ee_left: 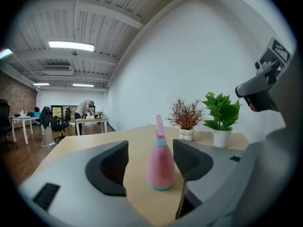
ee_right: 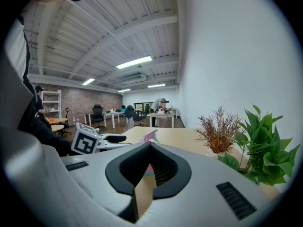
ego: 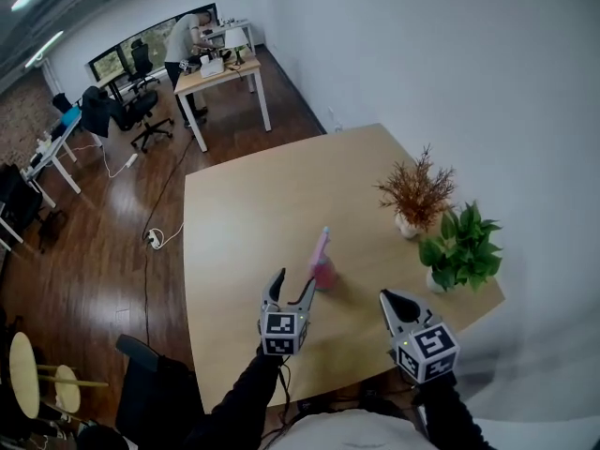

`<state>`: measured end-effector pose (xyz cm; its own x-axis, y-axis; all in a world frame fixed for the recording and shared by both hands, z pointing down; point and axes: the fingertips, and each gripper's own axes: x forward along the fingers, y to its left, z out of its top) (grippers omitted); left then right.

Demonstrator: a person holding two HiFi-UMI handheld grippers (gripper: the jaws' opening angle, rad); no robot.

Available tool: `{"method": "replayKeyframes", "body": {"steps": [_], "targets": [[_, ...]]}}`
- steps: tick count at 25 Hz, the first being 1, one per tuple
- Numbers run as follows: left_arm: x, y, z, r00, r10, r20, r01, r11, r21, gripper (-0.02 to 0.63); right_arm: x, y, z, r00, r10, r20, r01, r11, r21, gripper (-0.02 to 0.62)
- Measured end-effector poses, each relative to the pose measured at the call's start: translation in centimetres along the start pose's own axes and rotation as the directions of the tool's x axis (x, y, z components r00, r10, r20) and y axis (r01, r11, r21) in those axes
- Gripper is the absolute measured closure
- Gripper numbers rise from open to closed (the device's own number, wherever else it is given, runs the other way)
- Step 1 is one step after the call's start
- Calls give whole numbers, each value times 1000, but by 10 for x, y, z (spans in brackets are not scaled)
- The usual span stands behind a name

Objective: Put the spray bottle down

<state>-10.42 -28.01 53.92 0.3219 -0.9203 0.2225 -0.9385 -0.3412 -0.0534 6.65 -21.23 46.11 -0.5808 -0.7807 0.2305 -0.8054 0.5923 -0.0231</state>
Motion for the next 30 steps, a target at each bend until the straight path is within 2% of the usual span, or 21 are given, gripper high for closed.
{"method": "replayKeyframes", "body": {"steps": [2, 6, 9, 13, 21, 30], "targets": [[-23, 0, 3, 1000, 12, -11, -12, 1000, -18, 328, 4, 5, 0, 1000, 9, 6, -9, 1000, -2, 617], [-60, -15, 18, 1000, 13, 17, -13, 1000, -24, 530, 8, 10, 5, 999, 27, 29, -27, 1000, -5, 617], [-83, -25, 35, 999, -10, 51, 12, 1000, -25, 615, 11, 17, 12, 998, 46, 50, -46, 999, -9, 617], [-103, -36, 54, 997, -48, 58, 49, 999, -10, 615, 14, 27, 21, 995, 70, 76, -69, 997, -19, 617], [-124, -42, 79, 995, -72, 68, 73, 997, -14, 615, 9, 39, 38, 987, 101, 122, -97, 994, -41, 617], [-124, -47, 85, 995, -68, 68, 69, 998, -12, 615, 2, 45, 47, 985, 110, 131, -104, 993, -52, 618]]}}
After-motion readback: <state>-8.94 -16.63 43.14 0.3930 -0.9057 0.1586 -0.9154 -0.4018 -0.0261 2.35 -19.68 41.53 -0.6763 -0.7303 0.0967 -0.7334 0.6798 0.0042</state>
